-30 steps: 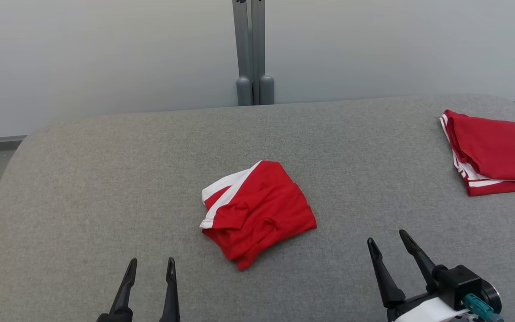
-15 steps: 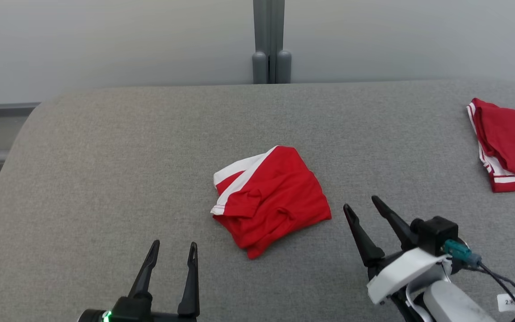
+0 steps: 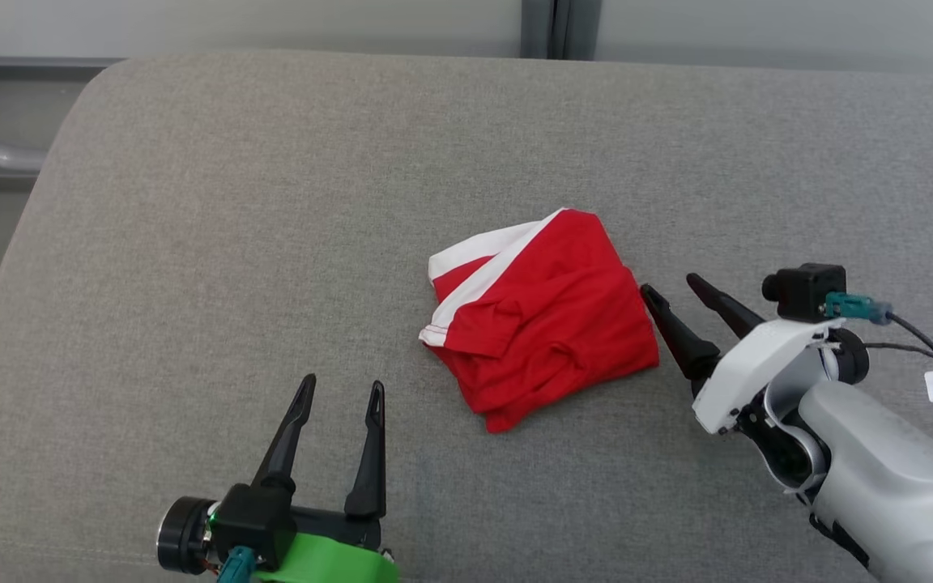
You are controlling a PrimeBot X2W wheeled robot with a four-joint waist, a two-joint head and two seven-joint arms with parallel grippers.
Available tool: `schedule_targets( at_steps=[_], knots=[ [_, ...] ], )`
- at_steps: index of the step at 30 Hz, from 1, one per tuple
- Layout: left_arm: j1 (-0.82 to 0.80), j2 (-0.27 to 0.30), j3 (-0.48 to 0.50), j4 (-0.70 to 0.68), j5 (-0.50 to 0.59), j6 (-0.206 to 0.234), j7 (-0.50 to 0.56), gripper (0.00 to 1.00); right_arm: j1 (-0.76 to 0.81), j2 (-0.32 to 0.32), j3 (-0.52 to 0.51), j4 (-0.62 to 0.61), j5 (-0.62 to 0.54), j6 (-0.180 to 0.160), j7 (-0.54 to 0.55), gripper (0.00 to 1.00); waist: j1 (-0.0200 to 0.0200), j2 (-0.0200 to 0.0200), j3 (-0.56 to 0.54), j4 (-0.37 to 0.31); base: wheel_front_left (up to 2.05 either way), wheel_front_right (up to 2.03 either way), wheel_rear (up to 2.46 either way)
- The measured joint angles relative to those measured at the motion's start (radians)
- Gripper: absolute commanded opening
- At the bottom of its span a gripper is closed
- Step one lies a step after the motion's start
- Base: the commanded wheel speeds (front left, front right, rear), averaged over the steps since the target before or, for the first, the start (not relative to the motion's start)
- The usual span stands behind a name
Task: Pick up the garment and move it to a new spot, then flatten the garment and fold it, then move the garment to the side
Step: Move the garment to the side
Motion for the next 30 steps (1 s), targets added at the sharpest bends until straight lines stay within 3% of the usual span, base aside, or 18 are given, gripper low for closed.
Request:
schedule_targets(
  at_steps=[5,9,10,11,12,14,21,30],
  knots=[
    [-0.027,0.000,-0.021,0.001,-0.010,0.000,0.000,1.00,-0.076,-0.021,0.067,0.019,0.167,0.000,0.050,1.00,0.0000,0.0000,0.048,0.027,0.00,0.00,0.00],
    [-0.050,0.000,-0.039,0.001,-0.014,0.000,0.000,1.00,-0.126,-0.052,0.131,0.029,0.233,0.000,0.071,1.00,0.0000,0.0000,0.082,0.051,0.00,0.00,0.00],
    [-0.052,0.000,-0.042,0.001,-0.015,0.001,0.000,1.00,-0.133,-0.056,0.147,0.032,0.249,0.000,0.076,0.94,0.0000,0.0000,0.089,0.056,0.00,0.00,0.00],
    [-0.055,0.000,-0.043,0.002,-0.016,0.002,0.000,1.00,-0.138,-0.058,0.160,0.033,0.261,0.000,0.079,0.80,0.0000,0.0000,0.094,0.060,0.00,0.00,0.00],
    [-0.058,0.000,-0.044,0.003,-0.016,0.004,0.000,1.00,-0.143,-0.060,0.179,0.031,0.277,0.000,0.082,0.46,0.0000,0.0000,0.101,0.064,0.00,0.00,0.00],
    [-0.060,0.000,-0.045,0.006,-0.016,0.005,0.000,1.00,-0.150,-0.063,0.210,0.028,0.304,0.000,0.088,0.00,0.0000,0.0000,0.111,0.069,0.00,0.00,0.00],
    [-0.068,0.000,-0.041,0.005,-0.015,0.004,0.000,1.00,-0.184,-0.094,0.293,0.024,0.329,0.000,-0.017,0.00,0.0000,0.0000,0.116,0.045,0.00,0.00,0.00],
    [-0.086,0.000,-0.015,-0.026,0.015,-0.011,0.000,1.00,-0.238,-0.188,0.334,0.044,0.282,0.000,-0.072,0.00,0.0000,0.0000,0.119,-0.053,0.00,0.00,0.00]
  ],
)
